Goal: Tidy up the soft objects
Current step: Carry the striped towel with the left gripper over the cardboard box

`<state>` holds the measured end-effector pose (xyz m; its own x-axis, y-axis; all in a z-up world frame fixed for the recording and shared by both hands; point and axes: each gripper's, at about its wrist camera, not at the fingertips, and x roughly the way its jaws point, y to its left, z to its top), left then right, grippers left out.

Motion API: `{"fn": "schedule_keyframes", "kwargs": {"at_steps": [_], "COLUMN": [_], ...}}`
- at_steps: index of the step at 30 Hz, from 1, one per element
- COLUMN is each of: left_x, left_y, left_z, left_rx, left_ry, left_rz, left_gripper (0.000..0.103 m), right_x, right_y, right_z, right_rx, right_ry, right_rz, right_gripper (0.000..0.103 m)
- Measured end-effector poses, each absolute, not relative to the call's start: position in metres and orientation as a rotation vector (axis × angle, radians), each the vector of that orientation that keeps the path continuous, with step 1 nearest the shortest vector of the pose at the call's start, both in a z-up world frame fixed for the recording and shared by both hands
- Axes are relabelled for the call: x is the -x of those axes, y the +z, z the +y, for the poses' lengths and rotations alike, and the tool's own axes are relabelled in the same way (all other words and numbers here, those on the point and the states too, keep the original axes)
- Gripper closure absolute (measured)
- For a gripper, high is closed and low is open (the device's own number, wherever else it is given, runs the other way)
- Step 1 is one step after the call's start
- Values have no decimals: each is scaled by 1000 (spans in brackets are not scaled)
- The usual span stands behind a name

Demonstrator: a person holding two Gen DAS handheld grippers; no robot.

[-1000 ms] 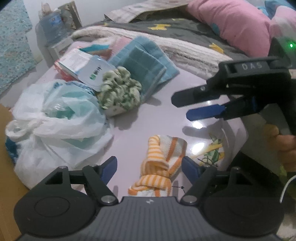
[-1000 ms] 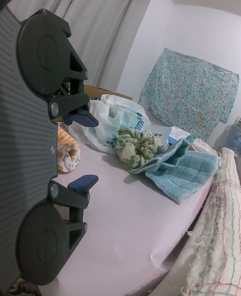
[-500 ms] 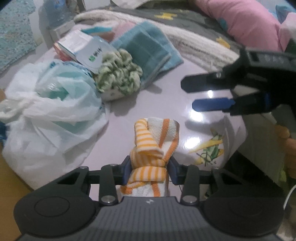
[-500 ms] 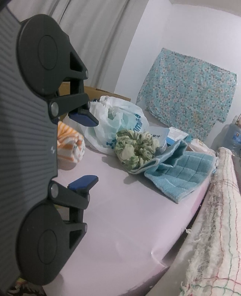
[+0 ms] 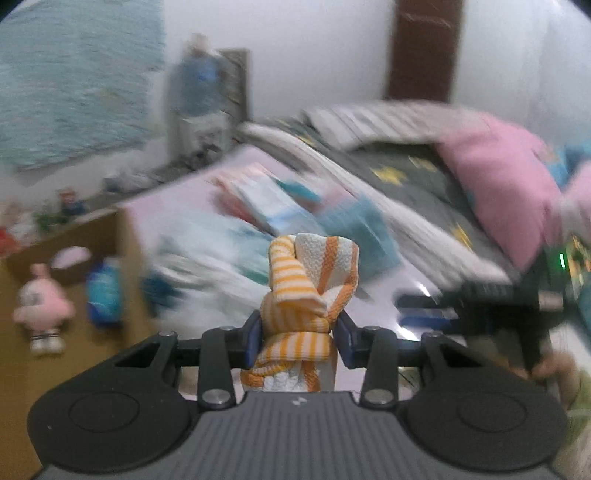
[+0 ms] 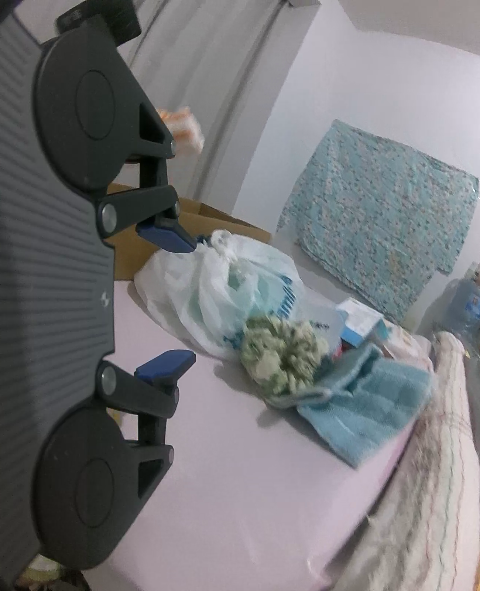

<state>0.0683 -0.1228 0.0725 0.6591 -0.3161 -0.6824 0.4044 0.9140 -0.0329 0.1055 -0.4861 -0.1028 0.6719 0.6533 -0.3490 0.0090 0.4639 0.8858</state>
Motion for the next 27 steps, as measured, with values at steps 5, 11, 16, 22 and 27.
{"fn": "schedule_keyframes", "kwargs": {"at_steps": [5, 11, 16, 22, 27], "left_x": [-84, -143, -204, -272, -310], "left_y": [106, 105, 66, 14, -23], "left_z": [-53, 24, 71, 103, 117], "left_rx": [-5, 165, 319, 369, 414], "left_ry": [-243, -112, -68, 15, 73], "left_rz": [694, 741, 871, 995, 1063], "left_gripper": [62, 61, 61, 61, 61], "right_x": [-114, -125, -134, -145, -156], "right_y": [-98, -92, -90, -92, -95], "right_z": [-462, -435, -421, -414, -413], "right_rx": [-1001, -955, -938, -933, -930], "right_ry": [490, 511, 489, 449, 412], "right_rz": [786, 829, 849, 866, 877], "right_gripper": [44, 44, 44, 43, 43]}}
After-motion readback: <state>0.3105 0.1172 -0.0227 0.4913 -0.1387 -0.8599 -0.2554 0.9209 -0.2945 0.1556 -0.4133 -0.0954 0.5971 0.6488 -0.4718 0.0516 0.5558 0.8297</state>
